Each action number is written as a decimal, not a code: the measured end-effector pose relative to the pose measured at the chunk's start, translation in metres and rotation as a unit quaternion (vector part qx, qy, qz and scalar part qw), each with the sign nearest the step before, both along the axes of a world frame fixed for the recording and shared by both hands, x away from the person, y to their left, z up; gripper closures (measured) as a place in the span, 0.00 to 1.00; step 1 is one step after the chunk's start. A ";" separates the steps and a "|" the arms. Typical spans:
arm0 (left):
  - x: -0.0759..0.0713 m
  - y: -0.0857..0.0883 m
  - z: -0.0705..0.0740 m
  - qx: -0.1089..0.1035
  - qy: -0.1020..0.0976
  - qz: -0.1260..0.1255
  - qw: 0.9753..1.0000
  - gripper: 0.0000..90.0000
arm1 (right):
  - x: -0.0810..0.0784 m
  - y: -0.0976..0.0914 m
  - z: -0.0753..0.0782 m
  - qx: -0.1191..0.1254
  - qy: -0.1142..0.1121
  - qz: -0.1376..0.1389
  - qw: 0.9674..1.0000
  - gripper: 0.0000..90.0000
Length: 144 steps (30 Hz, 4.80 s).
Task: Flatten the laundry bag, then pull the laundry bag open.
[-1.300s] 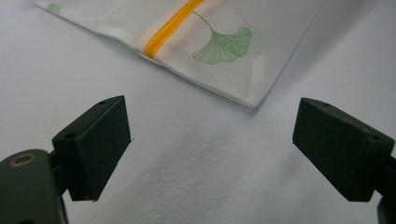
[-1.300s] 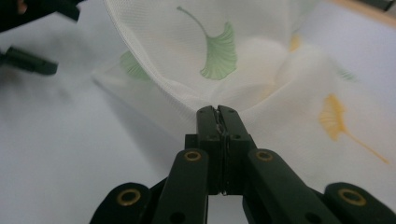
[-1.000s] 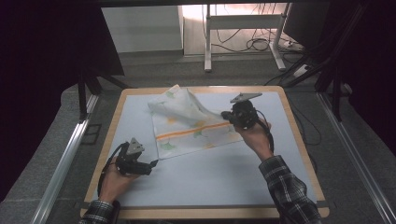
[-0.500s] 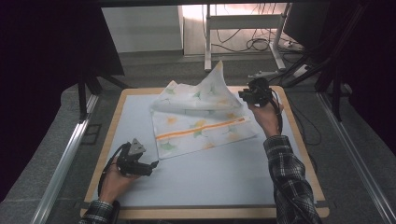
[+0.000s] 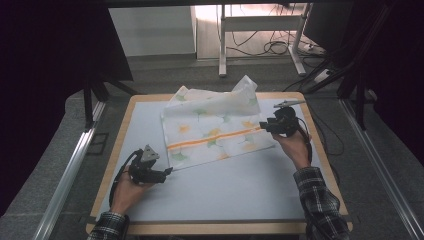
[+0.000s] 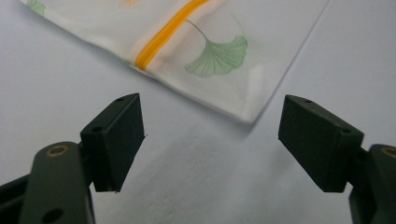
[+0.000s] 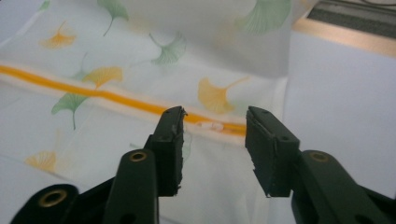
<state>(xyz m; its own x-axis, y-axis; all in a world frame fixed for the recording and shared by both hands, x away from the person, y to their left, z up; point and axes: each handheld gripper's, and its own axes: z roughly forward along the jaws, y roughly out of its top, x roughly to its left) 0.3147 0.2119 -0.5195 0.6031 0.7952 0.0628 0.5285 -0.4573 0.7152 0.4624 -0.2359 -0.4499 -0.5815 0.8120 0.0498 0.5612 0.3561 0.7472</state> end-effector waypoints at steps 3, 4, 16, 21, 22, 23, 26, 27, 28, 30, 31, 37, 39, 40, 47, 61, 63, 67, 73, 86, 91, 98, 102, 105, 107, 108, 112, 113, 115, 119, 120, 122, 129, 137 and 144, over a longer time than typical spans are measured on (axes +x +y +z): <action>0.004 -0.001 0.001 -0.012 0.005 0.003 1.000 0.25 | -0.008 -0.006 -0.008 0.006 0.002 -0.004 1.000 0.57; 0.004 0.000 0.001 -0.018 0.009 0.004 1.000 0.25 | -0.012 -0.012 -0.012 0.018 0.004 -0.005 1.000 0.54; 0.015 -0.002 0.000 -0.032 0.010 -0.006 0.999 0.32 | -0.022 -0.028 -0.022 0.007 -0.014 0.004 1.000 0.48; 0.021 -0.009 -0.002 -0.036 0.009 -0.024 0.999 0.38 | -0.025 -0.032 -0.031 -0.025 -0.014 0.013 1.000 0.54; 0.022 -0.010 -0.003 -0.034 0.010 -0.024 0.999 0.38 | -0.024 -0.033 -0.034 -0.029 -0.013 0.013 0.999 0.55; 0.023 -0.010 -0.005 -0.028 0.010 -0.024 0.999 0.39 | -0.023 -0.032 -0.036 -0.033 -0.009 0.012 0.999 0.56; 0.023 -0.009 -0.008 -0.014 0.015 -0.019 1.000 0.42 | -0.021 -0.030 -0.045 -0.051 0.003 0.010 0.999 0.56; 0.023 -0.009 -0.008 -0.014 0.015 -0.019 1.000 0.43 | -0.021 -0.030 -0.045 -0.051 0.003 0.010 0.999 0.56; 0.024 -0.008 -0.009 -0.013 0.017 -0.015 1.000 0.44 | -0.018 -0.030 -0.050 -0.060 0.007 0.005 0.998 0.54; 0.025 -0.008 -0.011 -0.014 0.021 -0.016 1.000 0.45 | -0.016 -0.030 -0.053 -0.060 0.011 -0.002 0.998 0.54; 0.025 -0.008 -0.011 -0.014 0.021 -0.016 1.000 0.45 | -0.016 -0.030 -0.053 -0.060 0.011 -0.002 0.998 0.54; 0.026 -0.016 -0.017 0.014 0.031 -0.029 0.999 0.48 | -0.013 -0.031 -0.064 -0.072 0.037 -0.009 0.997 0.60; 0.026 -0.017 -0.017 0.012 0.034 -0.033 0.999 0.51 | -0.014 -0.031 -0.064 -0.069 0.037 -0.011 0.997 0.61; 0.026 -0.017 -0.017 0.012 0.036 -0.035 0.999 0.55 | -0.014 -0.030 -0.063 -0.070 0.040 -0.013 0.997 0.65; 0.027 -0.026 -0.017 0.018 0.037 -0.047 0.998 0.96 | -0.018 -0.025 -0.061 -0.075 0.050 -0.007 0.996 0.97; 0.019 -0.009 -0.002 0.001 0.019 -0.038 0.999 1.00 | -0.048 -0.031 -0.036 -0.047 0.029 0.016 0.998 0.98; 0.012 -0.002 0.004 -0.015 0.015 -0.041 0.999 1.00 | -0.062 -0.031 -0.034 -0.045 0.030 0.024 0.998 0.98; 0.000 0.003 0.008 -0.021 0.018 -0.053 0.998 1.00 | -0.081 -0.034 -0.033 -0.045 0.034 0.034 0.998 0.98; -0.015 0.007 0.012 -0.017 0.020 -0.069 0.997 1.00 | -0.112 -0.033 -0.032 -0.053 0.038 0.050 0.997 0.97; -0.045 0.006 0.011 -0.003 0.027 -0.083 0.996 1.00 | -0.156 -0.036 -0.036 -0.055 0.054 0.076 0.994 0.97; -0.053 0.007 0.008 0.002 0.036 -0.088 0.995 1.00 | -0.167 -0.036 -0.038 -0.059 0.060 0.085 0.993 0.97; -0.066 0.006 0.006 0.012 0.045 -0.096 0.994 0.99 | -0.180 -0.038 -0.039 -0.058 0.068 0.096 0.991 0.97; -0.075 0.006 0.006 0.015 0.046 -0.099 0.994 0.99 | -0.188 -0.037 -0.040 -0.063 0.070 0.104 0.990 0.97; -0.079 0.006 0.006 0.018 0.046 -0.099 0.994 0.99 | -0.190 -0.038 -0.041 -0.063 0.069 0.108 0.990 0.97; -0.084 0.005 0.006 0.024 0.048 -0.101 0.993 0.99 | -0.193 -0.038 -0.041 -0.062 0.072 0.111 0.989 0.97; -0.085 0.005 0.006 0.026 0.049 -0.102 0.993 0.99 | -0.194 -0.039 -0.041 -0.062 0.073 0.113 0.989 0.97; -0.088 0.005 0.006 0.026 0.050 -0.105 0.993 0.99 | -0.198 -0.039 -0.043 -0.064 0.077 0.115 0.988 0.97; -0.089 0.005 0.006 0.026 0.051 -0.106 0.993 0.99 | -0.198 -0.039 -0.043 -0.064 0.077 0.115 0.988 0.97; -0.088 0.005 0.003 0.024 0.055 -0.102 0.993 0.96 | -0.198 -0.040 -0.044 -0.064 0.083 0.117 0.988 0.95; -0.085 0.008 0.003 -0.003 0.058 -0.089 0.994 0.73 | -0.196 -0.041 -0.044 -0.062 0.075 0.112 0.989 0.83; -0.085 0.009 0.004 -0.012 0.059 -0.087 0.994 0.70 | -0.196 -0.041 -0.044 -0.061 0.071 0.110 0.990 0.80; -0.084 0.010 0.004 -0.024 0.056 -0.082 0.995 0.62 | -0.196 -0.041 -0.043 -0.059 0.067 0.108 0.990 0.77; -0.081 0.010 0.002 -0.023 0.049 -0.067 0.996 0.43 | -0.195 -0.041 -0.042 -0.059 0.060 0.102 0.991 0.68; -0.080 0.011 0.002 -0.023 0.034 -0.060 0.997 0.28 | -0.193 -0.040 -0.043 -0.065 0.048 0.102 0.992 0.57; -0.078 0.013 0.001 -0.033 0.036 -0.061 0.997 0.16 | -0.190 -0.042 -0.043 -0.062 0.037 0.101 0.992 0.47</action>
<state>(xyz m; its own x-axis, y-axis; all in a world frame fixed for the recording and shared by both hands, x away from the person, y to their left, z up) 0.2368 0.2247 -0.5186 0.6969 0.7164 -0.0336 0.5227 -0.4753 0.7078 0.2722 -0.2778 -0.4932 -0.7320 0.6813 0.0057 0.5202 0.5535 0.6504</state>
